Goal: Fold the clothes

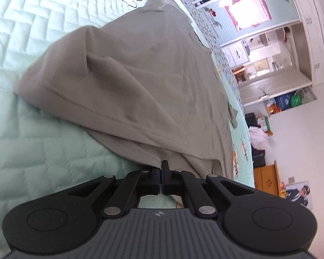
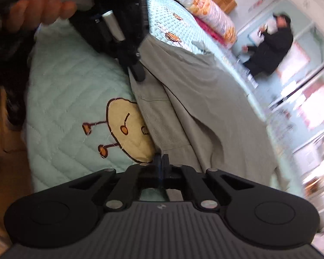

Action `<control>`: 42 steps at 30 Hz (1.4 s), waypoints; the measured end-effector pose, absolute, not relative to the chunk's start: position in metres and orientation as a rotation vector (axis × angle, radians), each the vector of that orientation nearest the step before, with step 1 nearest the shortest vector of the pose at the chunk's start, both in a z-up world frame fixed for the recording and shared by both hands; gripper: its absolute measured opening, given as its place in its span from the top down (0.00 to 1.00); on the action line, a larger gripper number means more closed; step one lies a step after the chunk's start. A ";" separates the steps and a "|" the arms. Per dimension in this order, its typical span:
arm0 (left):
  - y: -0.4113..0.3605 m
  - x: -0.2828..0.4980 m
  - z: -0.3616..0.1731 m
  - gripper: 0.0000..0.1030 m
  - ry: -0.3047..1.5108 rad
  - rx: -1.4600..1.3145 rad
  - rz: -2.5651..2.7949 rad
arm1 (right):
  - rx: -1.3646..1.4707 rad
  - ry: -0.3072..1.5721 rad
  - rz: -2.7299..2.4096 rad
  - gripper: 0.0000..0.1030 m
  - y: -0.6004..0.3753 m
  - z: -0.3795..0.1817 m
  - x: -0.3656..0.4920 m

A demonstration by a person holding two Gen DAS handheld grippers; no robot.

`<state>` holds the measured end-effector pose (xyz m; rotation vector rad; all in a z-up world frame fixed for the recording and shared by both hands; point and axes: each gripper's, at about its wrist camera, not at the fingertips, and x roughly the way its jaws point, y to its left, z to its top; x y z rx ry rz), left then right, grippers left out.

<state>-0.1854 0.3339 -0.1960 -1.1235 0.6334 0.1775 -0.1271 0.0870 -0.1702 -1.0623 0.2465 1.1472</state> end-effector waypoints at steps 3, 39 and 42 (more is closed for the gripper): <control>0.328 -0.204 -0.197 0.99 0.672 -1.114 0.147 | -1.070 0.283 1.218 1.00 0.076 -0.158 -0.135; 0.379 -0.267 -0.214 0.95 0.448 -1.332 0.371 | -1.002 0.356 1.226 0.99 0.062 -0.165 -0.146; 0.384 -0.262 -0.209 0.96 0.458 -1.284 0.387 | -1.000 0.361 1.224 0.99 0.064 -0.166 -0.146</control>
